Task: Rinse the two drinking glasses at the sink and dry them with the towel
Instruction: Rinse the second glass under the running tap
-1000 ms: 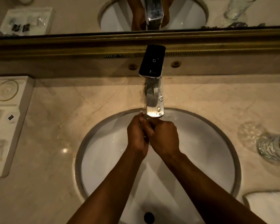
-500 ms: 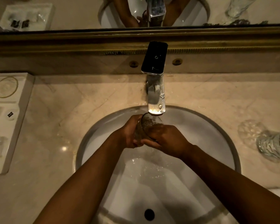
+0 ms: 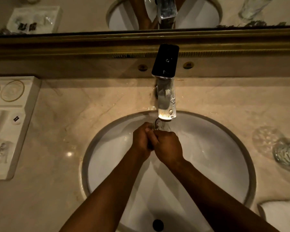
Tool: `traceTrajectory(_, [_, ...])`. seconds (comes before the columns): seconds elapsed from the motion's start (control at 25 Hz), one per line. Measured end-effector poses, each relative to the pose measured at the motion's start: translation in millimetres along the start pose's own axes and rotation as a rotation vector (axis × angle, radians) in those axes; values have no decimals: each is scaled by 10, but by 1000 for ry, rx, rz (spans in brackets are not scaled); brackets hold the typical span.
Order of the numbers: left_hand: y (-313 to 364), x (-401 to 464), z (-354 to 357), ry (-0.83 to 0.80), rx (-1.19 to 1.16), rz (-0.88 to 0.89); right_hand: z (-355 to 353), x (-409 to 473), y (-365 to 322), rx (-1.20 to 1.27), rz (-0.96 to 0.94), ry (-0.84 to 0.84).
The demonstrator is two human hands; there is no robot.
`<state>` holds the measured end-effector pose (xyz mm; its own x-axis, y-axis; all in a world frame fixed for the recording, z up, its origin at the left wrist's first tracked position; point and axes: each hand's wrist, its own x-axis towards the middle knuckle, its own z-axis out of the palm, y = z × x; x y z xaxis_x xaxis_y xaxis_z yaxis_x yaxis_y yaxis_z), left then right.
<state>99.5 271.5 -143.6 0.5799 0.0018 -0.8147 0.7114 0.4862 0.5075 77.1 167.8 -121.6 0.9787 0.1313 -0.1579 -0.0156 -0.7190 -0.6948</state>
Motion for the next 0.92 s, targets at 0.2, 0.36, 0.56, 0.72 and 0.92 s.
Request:
traceTrajectory(0.2, [258,-7,-76,-140,227,-320,-246,-31,176,-207,-536,-172])
traceTrajectory(0.36, [267,16,-18,-137,263,-389,-250,-23,265,-288,-533,-97])
traceTrajectory(0.56, [36,73,71,-223,-136,-172,-221,21,71,-329,-145,11])
traceTrajectory(0.72, [-228,122,61,-195,-204,-44,-100,-9,-124,-366,37,23])
traceTrajectory(0.92, [25,168,-38,-222,66,-251,-265,-47,183,-252,-399,-187])
